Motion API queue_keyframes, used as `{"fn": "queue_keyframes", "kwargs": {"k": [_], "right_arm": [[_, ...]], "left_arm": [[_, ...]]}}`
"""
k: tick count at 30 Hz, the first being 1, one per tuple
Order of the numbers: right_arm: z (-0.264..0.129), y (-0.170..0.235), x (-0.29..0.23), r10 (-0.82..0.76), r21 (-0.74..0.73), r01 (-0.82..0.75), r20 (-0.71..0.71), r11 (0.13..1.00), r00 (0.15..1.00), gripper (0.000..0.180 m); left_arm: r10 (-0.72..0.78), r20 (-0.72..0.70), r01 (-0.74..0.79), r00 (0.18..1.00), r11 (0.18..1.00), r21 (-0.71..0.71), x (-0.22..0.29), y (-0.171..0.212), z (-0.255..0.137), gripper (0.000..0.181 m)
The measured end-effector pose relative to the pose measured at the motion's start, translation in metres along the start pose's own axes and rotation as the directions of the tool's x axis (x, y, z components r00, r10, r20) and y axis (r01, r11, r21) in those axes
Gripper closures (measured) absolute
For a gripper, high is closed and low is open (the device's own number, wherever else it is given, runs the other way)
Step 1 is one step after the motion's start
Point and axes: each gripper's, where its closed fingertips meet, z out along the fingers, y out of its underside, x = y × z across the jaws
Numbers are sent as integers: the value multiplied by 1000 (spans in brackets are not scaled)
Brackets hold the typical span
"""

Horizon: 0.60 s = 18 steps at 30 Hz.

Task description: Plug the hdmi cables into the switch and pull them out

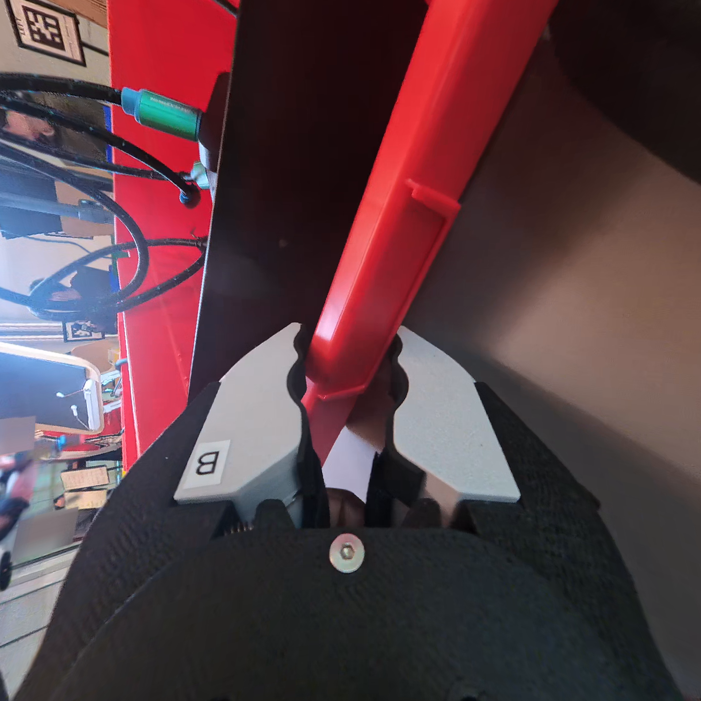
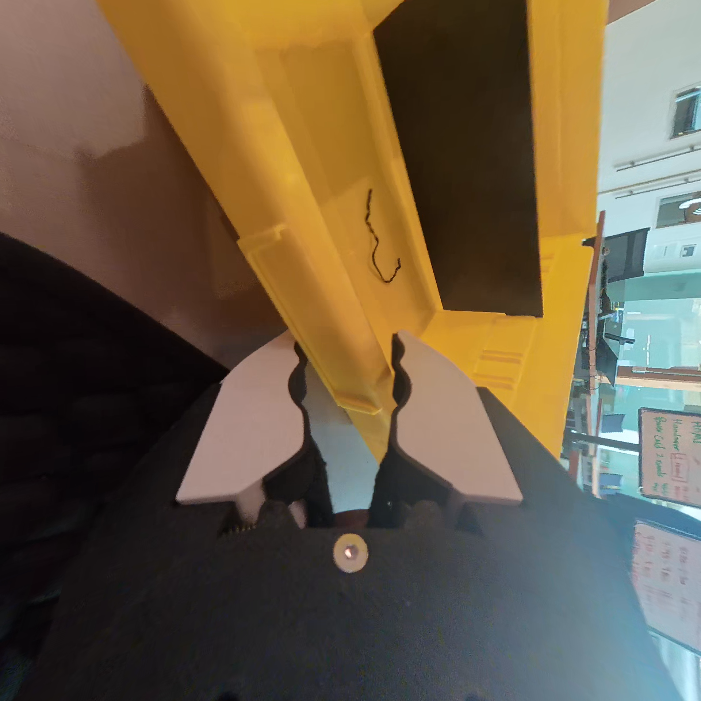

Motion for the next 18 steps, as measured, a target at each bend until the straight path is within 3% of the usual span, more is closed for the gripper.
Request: {"fn": "queue_keyframes", "kwargs": {"k": [1,5,8,11,13,16,18], "right_arm": [[-2,-2,2,33,32,-33,-10,999,999,128],[-26,-17,12,236,241,-233,15,942,972,104],[-63,-39,37,414,512,-355,-1,782,910,96],[-117,-69,71,548,804,-323,-4,499,837,89],[-149,-95,75,581,889,-375,164,264,797,83],[-191,-137,63,455,871,-479,474,-113,754,76],[-202,-160,46,302,768,-583,640,-265,707,76]], "left_arm": [[-23,1,23,1000,1000,11,1,-1,-1,138],[-238,-92,251,967,953,170,8,-23,-21,110],[-392,-114,406,913,850,334,-1,-44,-46,104],[-574,-116,542,811,661,518,-29,-66,-75,105],[-661,-186,618,727,511,598,-50,-82,-89,108],[-722,-294,706,626,365,607,-85,-102,-91,109],[-740,-336,780,582,392,488,-96,-107,-68,109]]}}
